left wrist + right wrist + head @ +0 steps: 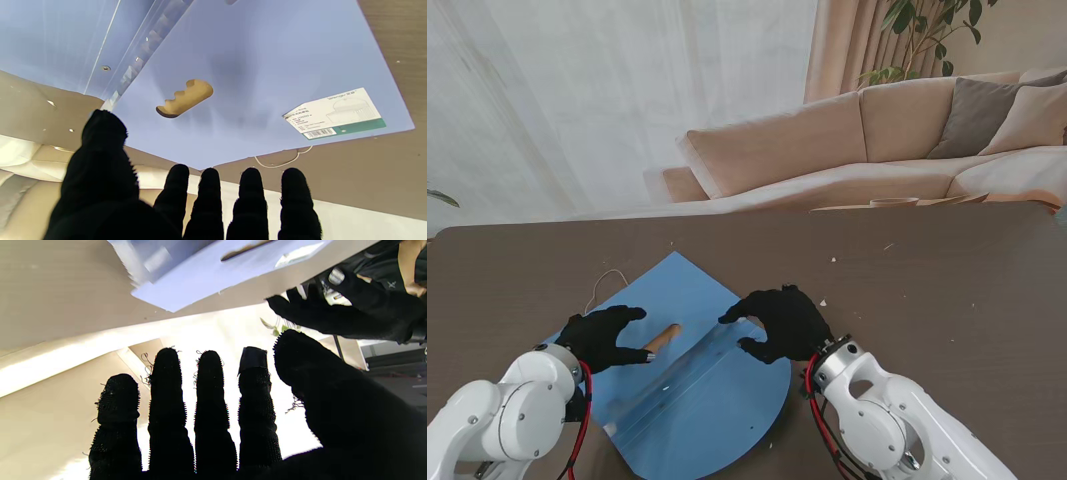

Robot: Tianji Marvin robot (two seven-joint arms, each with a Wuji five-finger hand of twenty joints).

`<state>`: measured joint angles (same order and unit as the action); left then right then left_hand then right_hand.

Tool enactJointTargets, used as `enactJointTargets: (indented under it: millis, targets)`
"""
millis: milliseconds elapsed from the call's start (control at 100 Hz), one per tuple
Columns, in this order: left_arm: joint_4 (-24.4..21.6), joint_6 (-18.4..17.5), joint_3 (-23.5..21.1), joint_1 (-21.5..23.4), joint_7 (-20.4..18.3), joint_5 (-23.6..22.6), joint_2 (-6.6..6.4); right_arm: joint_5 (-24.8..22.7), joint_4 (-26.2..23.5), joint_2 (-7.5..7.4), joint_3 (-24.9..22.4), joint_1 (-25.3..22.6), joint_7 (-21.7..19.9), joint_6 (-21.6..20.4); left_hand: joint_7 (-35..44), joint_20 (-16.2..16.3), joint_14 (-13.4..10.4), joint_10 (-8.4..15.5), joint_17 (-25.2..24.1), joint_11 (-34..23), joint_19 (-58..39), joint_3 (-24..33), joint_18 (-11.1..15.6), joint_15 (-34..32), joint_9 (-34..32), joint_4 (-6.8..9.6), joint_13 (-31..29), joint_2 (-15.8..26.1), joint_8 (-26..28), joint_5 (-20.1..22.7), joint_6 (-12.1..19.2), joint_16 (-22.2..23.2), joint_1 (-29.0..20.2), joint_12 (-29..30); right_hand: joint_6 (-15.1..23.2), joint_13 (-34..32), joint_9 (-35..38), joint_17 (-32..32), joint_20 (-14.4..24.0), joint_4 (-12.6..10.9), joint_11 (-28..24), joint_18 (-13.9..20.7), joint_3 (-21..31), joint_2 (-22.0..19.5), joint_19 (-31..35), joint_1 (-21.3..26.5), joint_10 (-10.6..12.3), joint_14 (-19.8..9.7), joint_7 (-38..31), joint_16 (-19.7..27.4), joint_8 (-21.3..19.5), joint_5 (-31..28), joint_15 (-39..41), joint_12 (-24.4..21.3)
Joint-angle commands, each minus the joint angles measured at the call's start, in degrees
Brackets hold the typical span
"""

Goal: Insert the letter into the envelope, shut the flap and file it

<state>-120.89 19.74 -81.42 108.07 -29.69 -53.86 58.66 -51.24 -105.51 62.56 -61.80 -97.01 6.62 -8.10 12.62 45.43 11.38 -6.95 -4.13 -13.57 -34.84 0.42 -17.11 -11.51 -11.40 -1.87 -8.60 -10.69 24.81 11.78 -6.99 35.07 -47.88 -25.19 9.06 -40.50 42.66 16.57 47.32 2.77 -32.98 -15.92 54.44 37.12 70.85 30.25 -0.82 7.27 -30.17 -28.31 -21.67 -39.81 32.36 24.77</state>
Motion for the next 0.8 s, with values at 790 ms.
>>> enactJointTargets:
  millis: [790]
  targets:
    - [2.52,-17.76,-8.74,9.51,5.32,-1.50,0.70,-13.95,-5.99,-4.40,-5.04,-15.99,-14.61,-5.26,-0.60,2.55,-3.03,3.73,-1.84,2.67,21.96,-0.71,3.50,6.85,1.42,1.01,5.17,2.86,-1.18,0.50,8.03,-4.34,-4.37,2.67,-1.11,26.88,-32.14,-16.20,-5.90,0.75,16.81,4.92,-11.54,-0.14,-24.10,-5.36,2.82,-4.24,30.52,9.59,-8.90,31.95,-19.37,-11.45]
